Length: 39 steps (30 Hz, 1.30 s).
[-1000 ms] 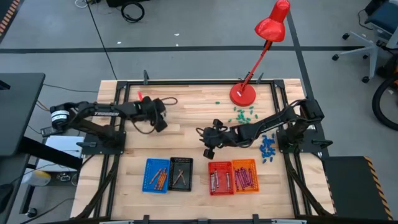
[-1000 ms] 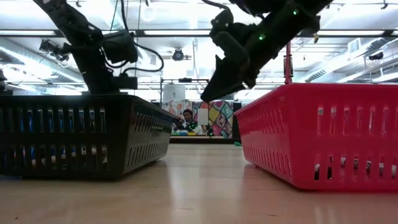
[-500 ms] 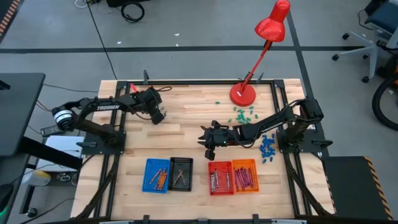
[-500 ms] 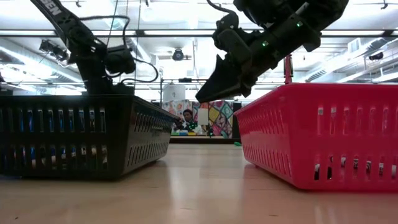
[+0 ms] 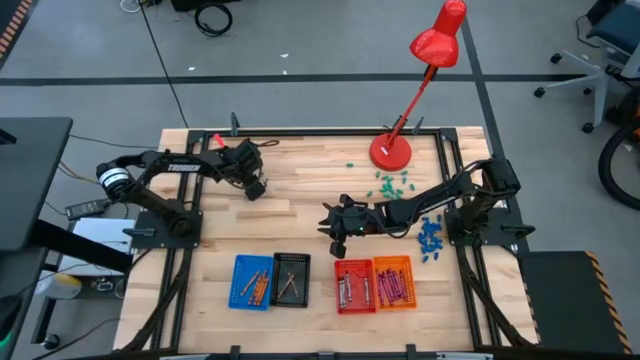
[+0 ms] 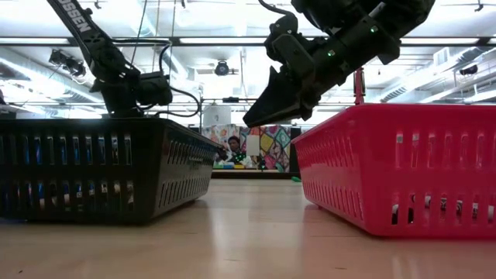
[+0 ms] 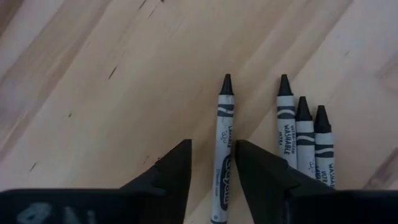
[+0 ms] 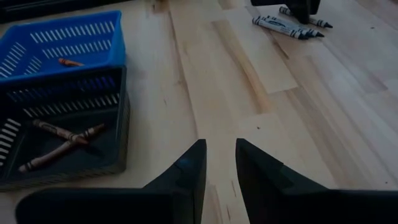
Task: Sort crayons
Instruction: Put the black crayon into the red basket
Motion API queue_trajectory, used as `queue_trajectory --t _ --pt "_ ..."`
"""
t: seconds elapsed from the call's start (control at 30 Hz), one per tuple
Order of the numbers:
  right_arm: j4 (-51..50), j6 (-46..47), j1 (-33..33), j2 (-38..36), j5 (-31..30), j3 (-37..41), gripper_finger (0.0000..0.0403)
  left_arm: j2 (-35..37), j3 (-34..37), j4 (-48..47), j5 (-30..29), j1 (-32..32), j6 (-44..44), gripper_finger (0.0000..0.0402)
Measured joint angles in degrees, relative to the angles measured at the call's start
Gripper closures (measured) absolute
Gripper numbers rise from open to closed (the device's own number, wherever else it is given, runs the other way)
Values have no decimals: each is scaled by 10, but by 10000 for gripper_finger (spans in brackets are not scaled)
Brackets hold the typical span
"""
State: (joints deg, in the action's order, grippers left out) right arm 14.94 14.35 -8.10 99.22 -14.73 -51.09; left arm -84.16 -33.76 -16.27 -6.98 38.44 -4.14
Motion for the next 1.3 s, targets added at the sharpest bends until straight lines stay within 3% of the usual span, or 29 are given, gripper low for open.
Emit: queue_trajectory --t 0.37,0.9,1.3 --pt "0 0 -2 0 0 0 312 -1 1 -9 12 0 0 385" --pt "0 4 -6 0 -1 0 312 27 4 -17 11 0 0 370" --pt "6 7 -6 0 -62 0 312 101 5 3 10 -39 7 368"
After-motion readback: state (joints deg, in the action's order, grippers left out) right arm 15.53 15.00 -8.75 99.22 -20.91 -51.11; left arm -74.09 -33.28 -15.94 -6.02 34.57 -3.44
